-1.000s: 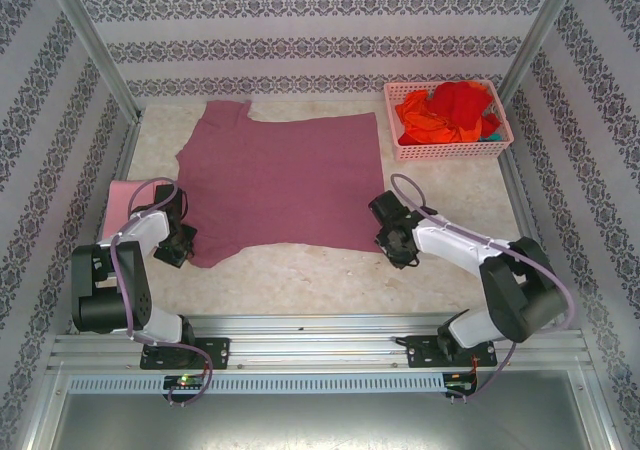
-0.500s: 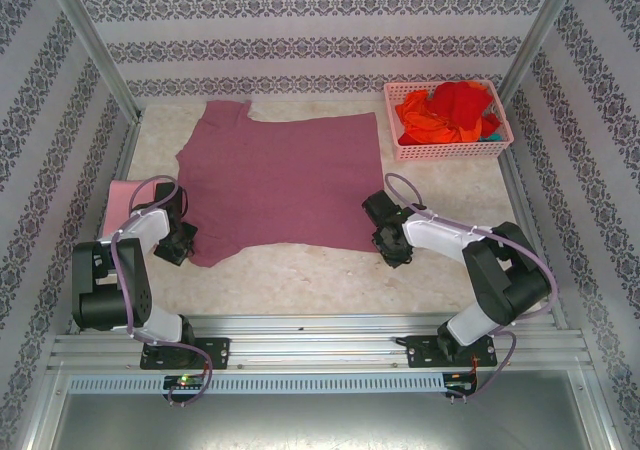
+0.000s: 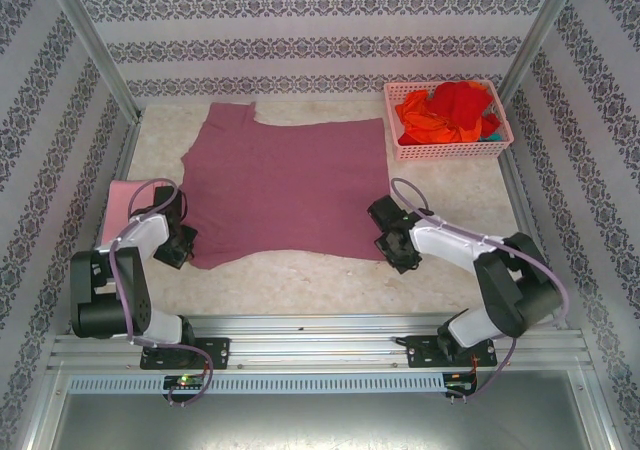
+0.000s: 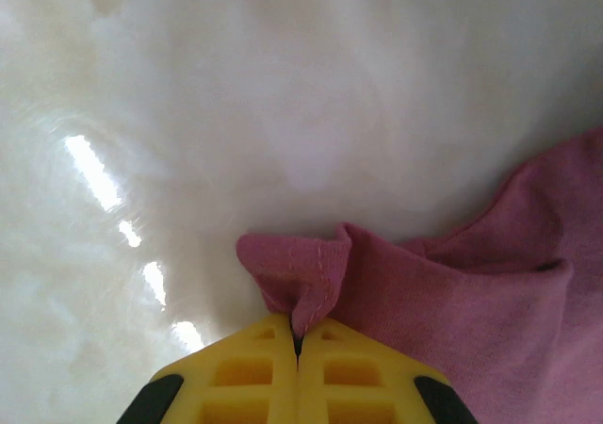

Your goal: Fold and stack the t-shirts

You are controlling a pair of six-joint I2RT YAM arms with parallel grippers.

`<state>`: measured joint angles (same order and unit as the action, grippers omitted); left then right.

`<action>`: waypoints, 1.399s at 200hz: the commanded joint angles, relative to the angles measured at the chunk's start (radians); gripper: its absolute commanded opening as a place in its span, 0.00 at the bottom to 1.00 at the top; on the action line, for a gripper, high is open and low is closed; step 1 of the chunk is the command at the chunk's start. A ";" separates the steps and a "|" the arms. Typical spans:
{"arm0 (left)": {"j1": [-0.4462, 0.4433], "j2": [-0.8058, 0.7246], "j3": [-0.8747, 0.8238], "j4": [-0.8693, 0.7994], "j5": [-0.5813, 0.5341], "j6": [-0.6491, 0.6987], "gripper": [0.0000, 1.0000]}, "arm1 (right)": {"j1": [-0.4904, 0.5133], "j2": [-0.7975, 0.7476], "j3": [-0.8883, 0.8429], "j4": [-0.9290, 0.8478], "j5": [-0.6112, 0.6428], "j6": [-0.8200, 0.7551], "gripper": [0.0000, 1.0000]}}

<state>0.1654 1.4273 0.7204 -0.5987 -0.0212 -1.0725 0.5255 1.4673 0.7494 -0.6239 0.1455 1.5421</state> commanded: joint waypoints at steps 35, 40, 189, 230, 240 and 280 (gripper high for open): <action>0.000 -0.240 -0.024 -0.188 0.014 0.093 0.00 | 0.094 -0.208 0.022 -0.305 0.199 0.019 0.00; -0.001 -0.264 -0.018 -0.202 0.009 0.101 0.00 | 0.098 -0.223 0.028 -0.316 0.210 0.019 0.00; -0.030 -0.050 0.398 -0.175 -0.017 0.319 0.00 | -0.024 -0.176 0.223 -0.143 0.247 -0.280 0.00; -0.047 0.053 0.505 -0.145 -0.042 0.349 0.00 | -0.042 -0.128 0.247 -0.106 0.235 -0.308 0.00; -0.050 0.081 0.533 -0.147 -0.045 0.357 0.00 | -0.047 -0.117 0.255 -0.105 0.239 -0.317 0.00; -0.055 0.149 0.602 -0.143 -0.064 0.374 0.00 | -0.083 -0.061 0.280 -0.053 0.224 -0.357 0.00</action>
<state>0.1173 1.5490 1.2762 -0.7593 -0.0345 -0.7364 0.4664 1.3720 0.9890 -0.6983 0.3603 1.2282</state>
